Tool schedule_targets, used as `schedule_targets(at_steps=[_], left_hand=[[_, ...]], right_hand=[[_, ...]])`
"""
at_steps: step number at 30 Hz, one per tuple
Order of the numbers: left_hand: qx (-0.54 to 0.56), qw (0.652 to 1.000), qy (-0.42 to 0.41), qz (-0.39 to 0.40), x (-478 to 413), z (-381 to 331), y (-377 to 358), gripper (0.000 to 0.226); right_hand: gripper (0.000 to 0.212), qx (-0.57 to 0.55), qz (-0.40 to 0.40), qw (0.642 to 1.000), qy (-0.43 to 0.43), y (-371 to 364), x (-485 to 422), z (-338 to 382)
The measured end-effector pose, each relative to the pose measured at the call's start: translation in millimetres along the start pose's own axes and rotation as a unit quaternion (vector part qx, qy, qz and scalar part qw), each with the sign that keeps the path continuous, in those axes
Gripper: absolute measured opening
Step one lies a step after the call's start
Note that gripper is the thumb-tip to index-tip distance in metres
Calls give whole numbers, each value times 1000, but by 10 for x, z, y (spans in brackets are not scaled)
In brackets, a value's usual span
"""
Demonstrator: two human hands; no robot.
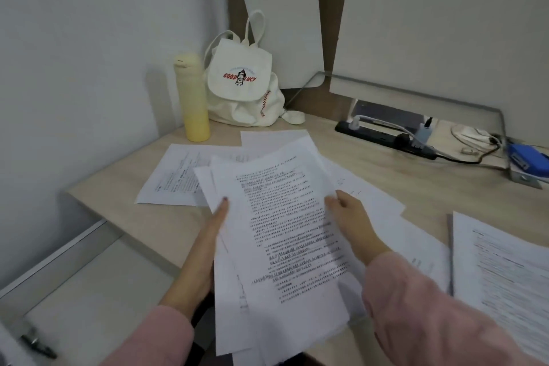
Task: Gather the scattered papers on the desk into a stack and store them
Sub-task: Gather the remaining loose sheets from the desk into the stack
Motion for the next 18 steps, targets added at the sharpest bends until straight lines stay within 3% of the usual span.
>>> schedule_targets(at_steps=[4,8,11,14,18], left_hand=[[-78,994,-43,-63,27,-10,13,35],[-86,990,-101,-48,73,-283,-43,26],[-61,985,-152,-47,99,-546,-104,26],[-39,977,-202,-53,105,-768,-221,33],[-45,965,-248,-68,94,-957,-400,40]], right_hand=[[36,-6,52,999,-7,-101,-74,-70],[43,-62,114,991,-28,22,-78,23],[44,-135,111,983,-48,211,-6,156],[25,-197,95,975,28,351,101,385],[25,-263,57,954,131,484,267,697]])
Point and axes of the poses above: each hand's wrist, its own x-axis away from the middle knuckle, its own y-axis out of the back of the hand, z = x × y, the point moved 4 cm from there along -x, towards the middle knuckle, and after that the axes turned 1 degree about -z, right-handed, at the moved point
